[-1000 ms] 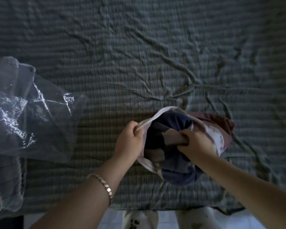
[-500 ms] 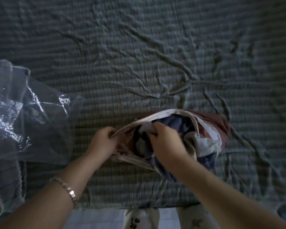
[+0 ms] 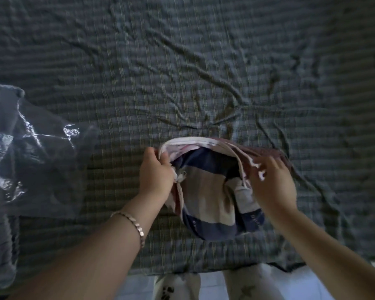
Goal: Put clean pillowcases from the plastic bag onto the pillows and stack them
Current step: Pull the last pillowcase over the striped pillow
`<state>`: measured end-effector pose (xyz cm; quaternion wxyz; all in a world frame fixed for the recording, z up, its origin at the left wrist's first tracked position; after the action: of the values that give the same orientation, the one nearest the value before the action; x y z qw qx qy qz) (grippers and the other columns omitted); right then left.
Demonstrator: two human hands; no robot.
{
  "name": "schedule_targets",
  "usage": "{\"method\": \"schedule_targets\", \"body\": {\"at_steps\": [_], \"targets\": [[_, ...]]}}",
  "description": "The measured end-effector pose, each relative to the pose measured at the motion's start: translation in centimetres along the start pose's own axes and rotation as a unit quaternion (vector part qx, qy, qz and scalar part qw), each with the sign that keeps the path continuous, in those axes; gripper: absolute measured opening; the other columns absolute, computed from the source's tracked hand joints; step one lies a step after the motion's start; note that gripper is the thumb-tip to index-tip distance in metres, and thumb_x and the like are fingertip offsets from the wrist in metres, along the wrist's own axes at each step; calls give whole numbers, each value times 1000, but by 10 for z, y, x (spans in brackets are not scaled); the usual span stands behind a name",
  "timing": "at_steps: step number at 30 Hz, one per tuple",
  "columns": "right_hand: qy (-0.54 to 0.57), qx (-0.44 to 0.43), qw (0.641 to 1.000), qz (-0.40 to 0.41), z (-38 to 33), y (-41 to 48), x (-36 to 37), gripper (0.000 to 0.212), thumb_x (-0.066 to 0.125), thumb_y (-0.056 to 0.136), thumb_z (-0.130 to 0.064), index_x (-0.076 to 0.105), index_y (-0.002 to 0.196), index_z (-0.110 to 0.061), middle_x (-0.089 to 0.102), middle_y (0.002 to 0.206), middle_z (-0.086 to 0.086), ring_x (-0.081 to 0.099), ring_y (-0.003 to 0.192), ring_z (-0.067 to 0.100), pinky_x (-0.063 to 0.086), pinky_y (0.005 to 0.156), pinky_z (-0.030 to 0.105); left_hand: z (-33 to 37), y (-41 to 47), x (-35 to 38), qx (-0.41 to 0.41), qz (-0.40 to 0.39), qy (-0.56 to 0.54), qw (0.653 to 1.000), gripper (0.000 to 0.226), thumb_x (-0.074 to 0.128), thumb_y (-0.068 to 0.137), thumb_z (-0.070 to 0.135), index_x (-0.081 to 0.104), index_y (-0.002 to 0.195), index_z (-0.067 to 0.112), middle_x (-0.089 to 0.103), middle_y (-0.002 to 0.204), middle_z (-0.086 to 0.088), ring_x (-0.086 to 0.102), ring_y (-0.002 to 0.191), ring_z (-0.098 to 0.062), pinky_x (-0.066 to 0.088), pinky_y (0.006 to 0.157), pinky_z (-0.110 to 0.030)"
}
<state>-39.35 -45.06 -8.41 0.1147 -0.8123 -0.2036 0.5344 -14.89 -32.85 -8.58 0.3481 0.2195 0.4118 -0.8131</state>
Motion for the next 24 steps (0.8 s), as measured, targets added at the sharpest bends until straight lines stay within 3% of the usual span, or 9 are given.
{"method": "schedule_targets", "body": {"at_steps": [2, 4, 10, 13, 17, 19, 21, 22, 24], "targets": [[-75, 105, 985, -118, 54, 4, 26, 47, 47, 88, -53, 50, 118, -16, 58, 111, 4, 58, 88, 23, 45, 63, 30, 11, -11, 15, 29, -6, -2, 1000, 16, 38, 100, 26, 43, 95, 13, 49, 75, 5, 48, 63, -5, 31, 48, -18], [-167, 107, 956, -216, 76, -2, 57, 60, 44, 83, -65, 45, 119, -16, 55, 110, 6, 59, 89, 26, 48, 67, 33, 20, -21, 30, 41, -5, -10, 999, 15, 37, 100, 26, 41, 96, 13, 50, 75, 3, 49, 62, -7, 31, 48, -20], [-167, 114, 970, -133, 97, -9, 52, 32, 45, 92, -25, 43, 121, -13, 56, 111, 7, 59, 92, 28, 38, 60, 30, -2, -30, 22, -7, 42, 17, 999, 21, 49, 96, 24, 46, 108, 7, 58, 91, -4, 57, 76, -19, 41, 59, -27], [-88, 207, 970, -91, 149, -16, 25, 23, 46, 89, -13, 49, 111, -6, 61, 101, 14, 58, 80, 30, 38, 59, 29, -21, -36, 29, -22, -69, 153, 986, 43, 65, 86, 20, 49, 123, 5, 61, 112, -12, 61, 98, -30, 42, 63, -27], [97, 343, 933, -40, 192, -32, -9, 24, 43, 92, -8, 63, 103, -2, 59, 82, 11, 51, 65, 24, 35, 48, 26, -53, -47, 13, -34, -113, 293, 949, 15, 61, 88, 19, 55, 78, 10, 64, 84, -9, 50, 60, -14, 33, 47, -24], [268, 457, 847, -45, 195, -52, 6, 27, 36, 95, -6, 60, 100, 6, 59, 86, 14, 55, 71, 26, 43, 55, 32, -79, -50, -11, -127, -43, 217, 967, 17, 54, 92, 16, 55, 97, -1, 60, 96, -15, 54, 74, -27, 38, 55, -30], [407, 540, 734, -54, 183, -69, 33, 34, 26, 99, -9, 55, 108, 8, 59, 105, 17, 57, 90, 30, 49, 70, 39, -103, -58, -17, -248, 23, -13, 968, 28, 53, 93, 11, 49, 116, -4, 57, 111, -22, 57, 95, -35, 48, 73, -41], [413, 542, 729, -71, 171, -73, 36, 36, 25, 100, -13, 52, 115, 6, 58, 112, 16, 57, 98, 31, 50, 77, 42, -107, -64, -12, -288, 36, -138, 947, 29, 53, 93, 7, 48, 120, -2, 57, 114, -23, 58, 97, -35, 50, 78, -41], [359, 492, 787, -97, 150, -67, 20, 39, 28, 101, -22, 50, 119, 4, 58, 113, 15, 56, 103, 32, 47, 90, 42, -99, -71, -10, -304, 61, -249, 917, 31, 51, 92, 4, 50, 123, -2, 60, 112, -21, 60, 91, -31, 51, 72, -38]]}}
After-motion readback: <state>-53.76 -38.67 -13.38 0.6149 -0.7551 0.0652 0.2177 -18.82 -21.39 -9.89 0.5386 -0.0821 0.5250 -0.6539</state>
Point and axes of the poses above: each hand's wrist, its own y-axis towards the middle knuckle, its own x-axis out of the palm, z = x × y, the point moved 9 cm from there along y, towards the middle knuckle
